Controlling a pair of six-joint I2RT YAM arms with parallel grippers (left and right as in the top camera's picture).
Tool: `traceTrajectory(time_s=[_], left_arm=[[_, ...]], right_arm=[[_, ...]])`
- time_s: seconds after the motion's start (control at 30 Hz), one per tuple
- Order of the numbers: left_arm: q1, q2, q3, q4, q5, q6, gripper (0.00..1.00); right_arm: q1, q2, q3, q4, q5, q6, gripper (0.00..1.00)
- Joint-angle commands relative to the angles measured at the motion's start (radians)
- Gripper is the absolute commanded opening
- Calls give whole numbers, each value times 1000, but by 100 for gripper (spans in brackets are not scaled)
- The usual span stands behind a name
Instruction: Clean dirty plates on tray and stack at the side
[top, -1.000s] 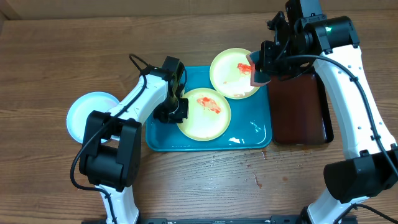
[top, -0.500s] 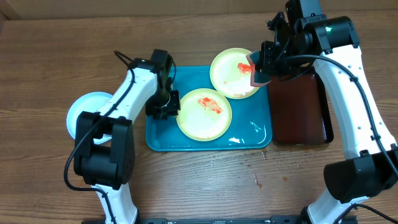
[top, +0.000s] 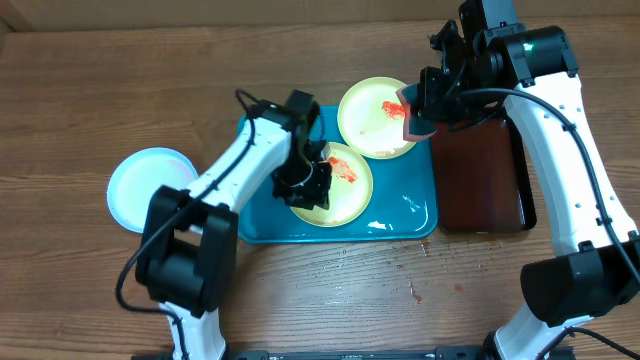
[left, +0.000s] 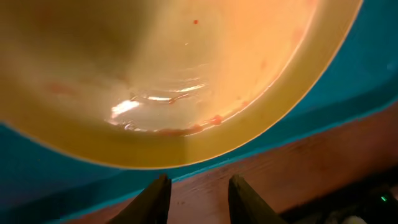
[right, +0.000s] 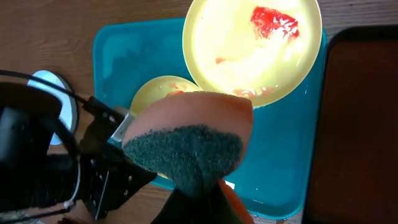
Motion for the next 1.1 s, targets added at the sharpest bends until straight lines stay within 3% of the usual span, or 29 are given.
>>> traceTrajectory(time_s=[0.0, 0.13, 0.27, 0.4, 0.53, 0.63, 0.73, 0.87, 1.07], left_arm=[[-48, -129, 22, -10, -249, -152, 34], [-129, -209, 1, 17, -368, -227, 38], [-171, -206, -77, 125, -328, -271, 44], [-172, -181, -172, 211, -229, -422, 34], [-172, -152, -187, 224, -222, -576, 20], [-175, -146, -187, 223, -222, -710, 22], [-177, -143, -187, 225, -245, -809, 34], [-182, -137, -188, 224, -296, -919, 22], [-203, -136, -188, 224, -351, -1035, 22]], right_arm=[[3, -8, 9, 1, 0, -8, 4], [3, -8, 9, 1, 0, -8, 4], [3, -8, 9, 1, 0, -9, 4], [3, -8, 9, 1, 0, -9, 4], [3, -8, 9, 1, 0, -8, 4], [3, -8, 9, 1, 0, -8, 4], [3, -8, 9, 1, 0, -8, 4], [3, -8, 9, 1, 0, -8, 4], [3, -8, 9, 1, 0, -9, 4]])
